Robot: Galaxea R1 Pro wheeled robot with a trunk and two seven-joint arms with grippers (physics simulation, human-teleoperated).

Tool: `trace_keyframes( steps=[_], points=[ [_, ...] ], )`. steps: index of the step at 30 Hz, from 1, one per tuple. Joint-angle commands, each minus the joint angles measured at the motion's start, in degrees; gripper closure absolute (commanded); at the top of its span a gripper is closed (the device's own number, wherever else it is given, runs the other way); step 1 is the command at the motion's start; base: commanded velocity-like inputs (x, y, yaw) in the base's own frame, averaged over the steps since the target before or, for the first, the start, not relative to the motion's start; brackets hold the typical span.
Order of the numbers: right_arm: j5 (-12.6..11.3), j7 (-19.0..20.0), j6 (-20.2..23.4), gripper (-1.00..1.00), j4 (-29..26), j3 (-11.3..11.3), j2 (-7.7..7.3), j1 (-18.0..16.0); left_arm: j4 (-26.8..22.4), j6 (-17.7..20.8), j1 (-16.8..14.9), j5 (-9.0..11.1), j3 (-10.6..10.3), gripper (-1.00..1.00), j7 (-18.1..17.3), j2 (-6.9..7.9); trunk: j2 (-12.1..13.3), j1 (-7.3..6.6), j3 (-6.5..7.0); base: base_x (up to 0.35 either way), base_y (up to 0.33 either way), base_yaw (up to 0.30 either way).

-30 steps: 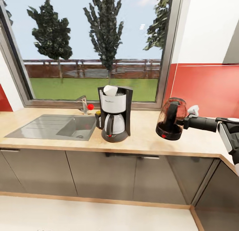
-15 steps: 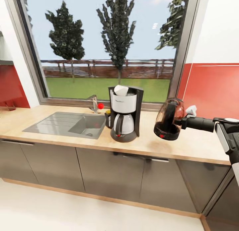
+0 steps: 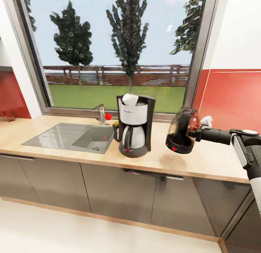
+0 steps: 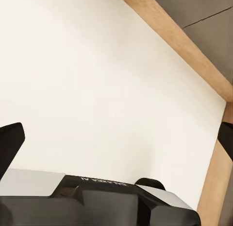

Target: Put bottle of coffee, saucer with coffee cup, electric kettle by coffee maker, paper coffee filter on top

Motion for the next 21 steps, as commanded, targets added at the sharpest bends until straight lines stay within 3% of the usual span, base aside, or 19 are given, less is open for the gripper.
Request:
trace_keyframes(
  steps=[1, 21],
  points=[
    [-0.5, 0.1, 0.4, 1.0, 0.0, 0.0, 0.29, -0.1, 0.1, -0.3, 0.0, -0.1, 0.1, -1.0, -0.2, 0.01, 0.0, 0.01, -0.06, 0.163, -0.006, 0.0],
    [-0.2, -2.8, 0.3, 1.0, 0.3, 0.1, 2.51, -0.1, 0.1, -0.3, 0.0, -0.1, 0.2, -1.0, -0.2, 0.01, 0.0, 0.01, -0.06, 0.093, -0.014, 0.0]
  ],
)
